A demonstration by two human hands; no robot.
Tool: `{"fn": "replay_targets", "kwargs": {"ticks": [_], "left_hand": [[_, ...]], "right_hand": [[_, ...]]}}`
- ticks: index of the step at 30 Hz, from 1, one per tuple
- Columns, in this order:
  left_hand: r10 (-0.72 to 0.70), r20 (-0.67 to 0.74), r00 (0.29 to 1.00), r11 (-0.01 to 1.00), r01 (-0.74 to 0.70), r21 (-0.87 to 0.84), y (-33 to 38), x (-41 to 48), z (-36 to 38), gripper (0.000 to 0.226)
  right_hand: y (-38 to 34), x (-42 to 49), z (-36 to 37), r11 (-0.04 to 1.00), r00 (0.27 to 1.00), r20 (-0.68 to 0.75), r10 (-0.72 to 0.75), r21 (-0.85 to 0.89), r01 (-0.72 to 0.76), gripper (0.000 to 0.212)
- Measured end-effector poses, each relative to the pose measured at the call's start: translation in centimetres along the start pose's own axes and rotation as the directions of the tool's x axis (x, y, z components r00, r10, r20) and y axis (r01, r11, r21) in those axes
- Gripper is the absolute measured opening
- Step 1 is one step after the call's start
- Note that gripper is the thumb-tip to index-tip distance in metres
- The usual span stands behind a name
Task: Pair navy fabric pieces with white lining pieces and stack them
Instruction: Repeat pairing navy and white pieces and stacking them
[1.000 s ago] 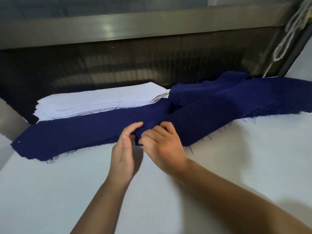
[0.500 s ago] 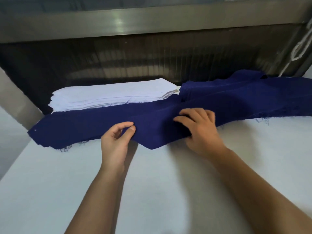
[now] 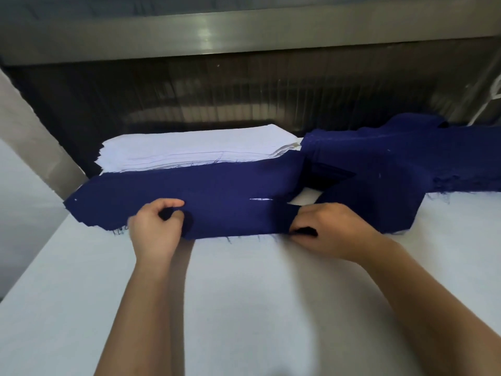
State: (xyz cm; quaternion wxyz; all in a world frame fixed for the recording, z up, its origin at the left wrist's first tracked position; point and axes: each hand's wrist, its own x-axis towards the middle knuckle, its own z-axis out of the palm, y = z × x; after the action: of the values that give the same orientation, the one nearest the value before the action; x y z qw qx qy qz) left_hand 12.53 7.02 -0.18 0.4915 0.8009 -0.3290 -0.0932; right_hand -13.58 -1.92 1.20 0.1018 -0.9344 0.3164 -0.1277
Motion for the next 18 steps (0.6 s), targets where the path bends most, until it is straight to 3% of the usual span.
{"fn": "replay_targets", "kwargs": {"ticks": [3, 5, 7, 9, 12, 18], "left_hand": [[0.164, -0.119, 0.979, 0.947, -0.122, 0.296, 1.2, -1.2, 0.7, 0.013], [0.347, -0.011, 0.938, 0.893, -0.326, 0.311, 2.0, -2.3, 1.4, 0.011], [0.436, 0.184, 0.881, 0.862, -0.467, 0.195, 2.5, -3.2, 2.2, 0.006], [0.427, 0.316, 0.847, 0.870, -0.480, 0.113, 2.7, -3.7, 2.7, 0.006], [0.375, 0.384, 0.844, 0.880, -0.454, 0.137, 2.3, -3.6, 3.0, 0.012], [0.147, 0.400, 0.905, 0.893, -0.295, 0.340, 1.7, -2.9, 2.6, 0.024]], "right_hand": [[-0.7, 0.0, 0.6, 0.999, 0.999, 0.031, -0.035, 0.028, 0.034, 0.016], [-1.0, 0.1, 0.6, 0.996, 0.996, 0.061, -0.069, 0.065, 0.065, 0.019], [-1.4, 0.0, 0.5, 0.989, 0.993, 0.062, -0.102, 0.116, 0.095, 0.027], [-1.4, -0.2, 0.2, 0.989, 0.996, 0.008, -0.086, 0.124, 0.084, 0.033], [-0.3, -0.2, -0.3, 0.996, 0.996, -0.089, 0.017, 0.087, -0.009, 0.027], [1.8, -0.3, -0.4, 0.986, 0.987, 0.006, 0.160, 0.050, -0.160, 0.023]]}}
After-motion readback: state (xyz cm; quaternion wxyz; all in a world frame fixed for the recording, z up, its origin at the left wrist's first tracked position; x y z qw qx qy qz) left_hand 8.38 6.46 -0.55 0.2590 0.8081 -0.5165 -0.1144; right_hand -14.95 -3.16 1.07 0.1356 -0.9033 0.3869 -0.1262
